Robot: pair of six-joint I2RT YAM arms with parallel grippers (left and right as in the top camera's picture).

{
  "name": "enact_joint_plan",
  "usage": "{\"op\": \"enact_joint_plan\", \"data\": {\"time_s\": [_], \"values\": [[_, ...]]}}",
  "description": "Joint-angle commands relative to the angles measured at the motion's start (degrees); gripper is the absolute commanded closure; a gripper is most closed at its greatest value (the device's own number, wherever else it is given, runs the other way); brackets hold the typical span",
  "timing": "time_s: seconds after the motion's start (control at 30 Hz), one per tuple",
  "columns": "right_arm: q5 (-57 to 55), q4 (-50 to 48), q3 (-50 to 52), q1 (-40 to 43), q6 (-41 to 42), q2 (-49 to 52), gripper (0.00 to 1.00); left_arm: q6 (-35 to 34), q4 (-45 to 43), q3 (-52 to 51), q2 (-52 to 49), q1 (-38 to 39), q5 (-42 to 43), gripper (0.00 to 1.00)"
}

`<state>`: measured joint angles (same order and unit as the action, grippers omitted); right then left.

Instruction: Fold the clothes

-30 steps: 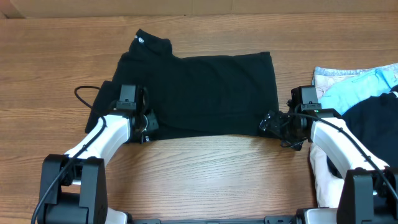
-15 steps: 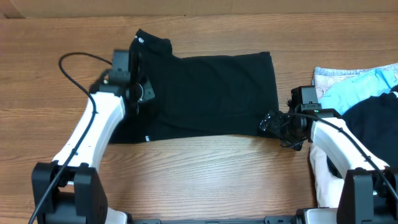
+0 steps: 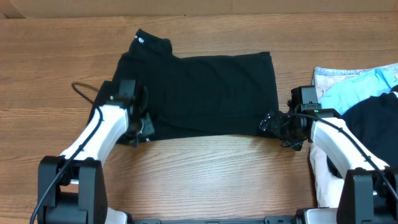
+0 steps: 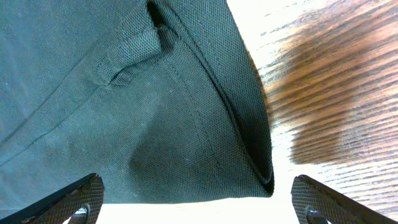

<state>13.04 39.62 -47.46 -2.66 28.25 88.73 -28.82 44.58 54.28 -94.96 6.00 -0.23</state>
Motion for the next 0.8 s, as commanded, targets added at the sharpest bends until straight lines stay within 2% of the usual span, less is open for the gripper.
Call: {"op": "enact_joint_plan", "data": {"time_s": [0.0,0.07,0.23,0.4,0.5,0.6,0.77], "values": [[-0.57,-0.26,-0.50,0.11,-0.24,0.37,0.00,-3.56,-6.78,-3.26,-0.28,-2.05,-1.70,0.96],[-0.57,-0.24,-0.50,0.11,-0.26,0.37,0.00,-3.56,-11.28,-3.21,-0.26,-3.06,-1.62,0.96],[-1.07,-0.26,-0.50,0.11,-0.52,0.37,0.00,-3.43,-15.26,-0.44,-0.26,-3.48,-1.51,0.96],[-1.92,-0.15,-0.50,0.11,-0.70,0.37,0.00,1.77,-16.92,4.26,-0.26,-3.48,-5.35,0.96],[-2.10,0.37,-0.50,0.11,-0.74,0.37,0.00,3.08,-10.23,11.04,-0.26,-3.43,-5.03,0.96],[-2.12,0.83,-0.50,0.11,-1.62,0.37,0.00,3.08,0.46,16.92,-0.26,-2.78,-2.58,0.96],[-2.12,0.98,-0.50,0.11,-1.73,0.37,0.00,2.89,10.10,16.63,-0.39,-0.96,-2.71,0.94]]}}
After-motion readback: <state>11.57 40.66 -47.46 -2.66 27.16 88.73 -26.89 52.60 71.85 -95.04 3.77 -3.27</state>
